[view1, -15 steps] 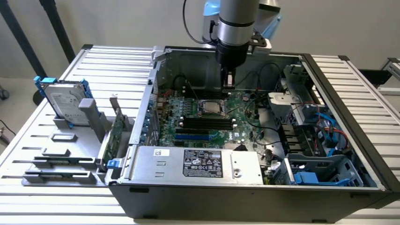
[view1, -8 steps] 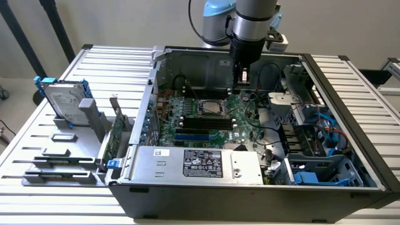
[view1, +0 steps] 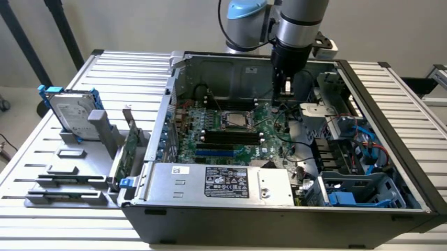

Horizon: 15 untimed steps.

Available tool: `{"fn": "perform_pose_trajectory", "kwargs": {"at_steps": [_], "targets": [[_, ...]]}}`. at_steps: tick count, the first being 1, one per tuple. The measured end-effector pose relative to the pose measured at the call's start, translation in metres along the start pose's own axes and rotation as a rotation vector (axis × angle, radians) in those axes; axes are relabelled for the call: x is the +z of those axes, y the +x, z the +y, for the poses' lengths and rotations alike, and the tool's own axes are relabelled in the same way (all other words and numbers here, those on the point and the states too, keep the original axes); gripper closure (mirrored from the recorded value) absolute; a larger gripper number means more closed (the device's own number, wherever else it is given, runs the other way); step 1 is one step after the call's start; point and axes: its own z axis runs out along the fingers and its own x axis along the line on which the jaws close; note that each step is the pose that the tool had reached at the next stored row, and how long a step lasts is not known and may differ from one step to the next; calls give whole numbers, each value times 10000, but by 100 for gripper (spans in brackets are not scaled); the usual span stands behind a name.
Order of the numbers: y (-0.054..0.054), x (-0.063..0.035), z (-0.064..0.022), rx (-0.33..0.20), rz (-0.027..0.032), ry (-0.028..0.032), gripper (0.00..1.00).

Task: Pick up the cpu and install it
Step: 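Close the cpu cover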

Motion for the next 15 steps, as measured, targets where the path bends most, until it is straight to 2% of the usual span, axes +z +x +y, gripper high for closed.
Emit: {"fn": "perform_pose_trajectory", "kwargs": {"at_steps": [4,10,15], "targets": [[-17,10,45,-21,16,1,89],[-29,108,47,-114,59,8,89],[-32,155,47,-216,223,15,89]]}}
